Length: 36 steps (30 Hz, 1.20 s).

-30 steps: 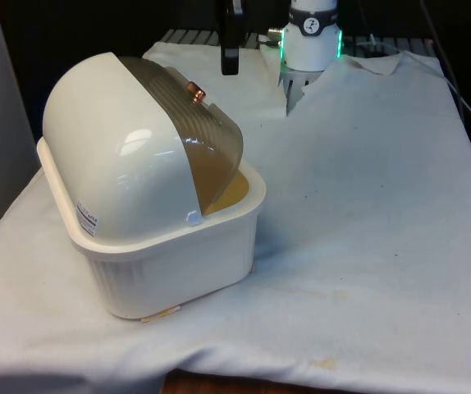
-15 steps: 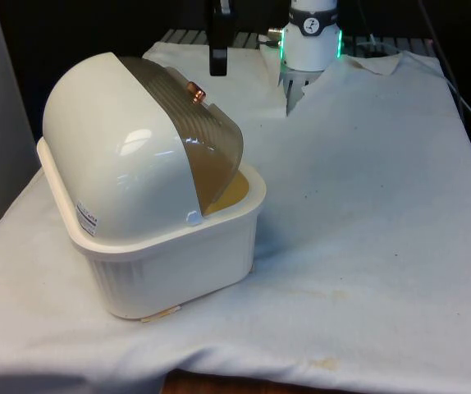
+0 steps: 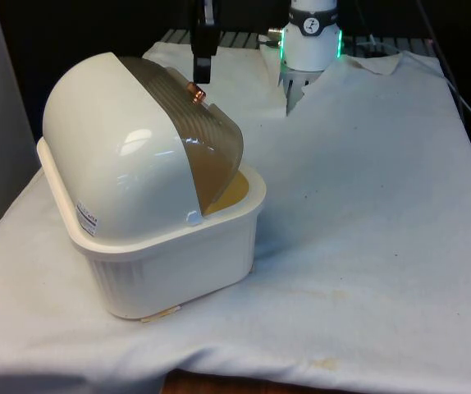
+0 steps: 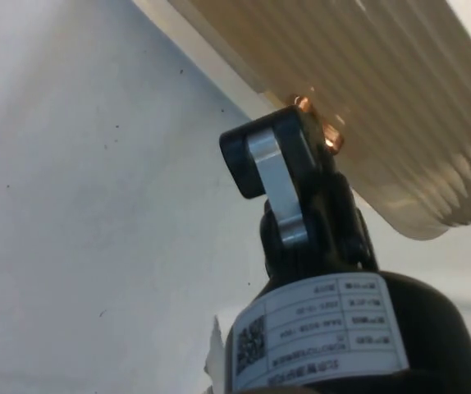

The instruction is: Open the lid, then close it.

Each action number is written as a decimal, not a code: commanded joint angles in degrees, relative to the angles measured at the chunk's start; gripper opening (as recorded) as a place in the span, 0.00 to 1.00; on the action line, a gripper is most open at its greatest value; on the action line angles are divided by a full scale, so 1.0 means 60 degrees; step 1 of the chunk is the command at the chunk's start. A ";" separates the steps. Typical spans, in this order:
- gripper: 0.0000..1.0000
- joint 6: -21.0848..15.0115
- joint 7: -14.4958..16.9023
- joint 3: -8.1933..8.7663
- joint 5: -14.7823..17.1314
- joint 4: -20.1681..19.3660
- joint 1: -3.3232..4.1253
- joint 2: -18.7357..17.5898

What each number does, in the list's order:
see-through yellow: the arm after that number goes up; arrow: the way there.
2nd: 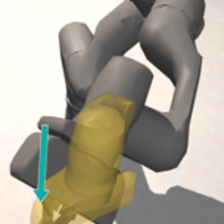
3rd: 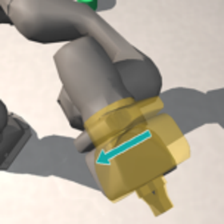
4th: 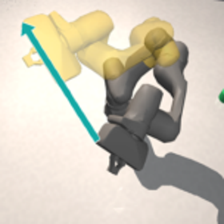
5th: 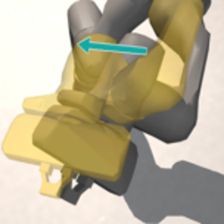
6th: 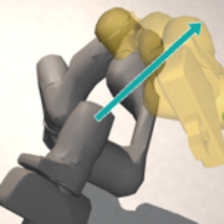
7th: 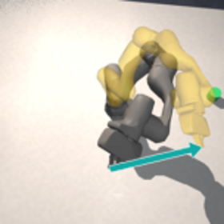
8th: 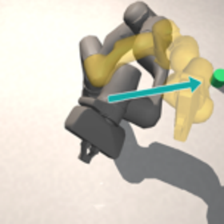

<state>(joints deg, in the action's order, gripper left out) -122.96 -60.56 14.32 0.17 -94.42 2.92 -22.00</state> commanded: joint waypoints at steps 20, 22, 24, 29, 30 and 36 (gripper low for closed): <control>0.00 -0.0382 -0.0201 0.0057 -0.0411 -0.0382 0.0105 -0.0325; 0.00 -0.0382 -0.0229 0.0038 -0.0401 -0.0468 0.0143 -0.0363; 0.00 -0.0363 -0.0239 0.0038 -0.0392 -0.0487 0.0153 -0.0382; 0.00 -0.0248 -0.0306 0.0038 -0.0449 -0.0640 0.0239 -0.0210; 0.00 -0.0191 -0.0334 0.0038 -0.0468 -0.0716 0.0286 -0.0067; 0.00 0.0000 -0.0449 -0.0038 -0.0468 -0.0907 0.0372 0.0258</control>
<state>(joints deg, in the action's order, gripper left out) -122.44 -62.80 13.98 -2.52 -99.52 4.93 -20.68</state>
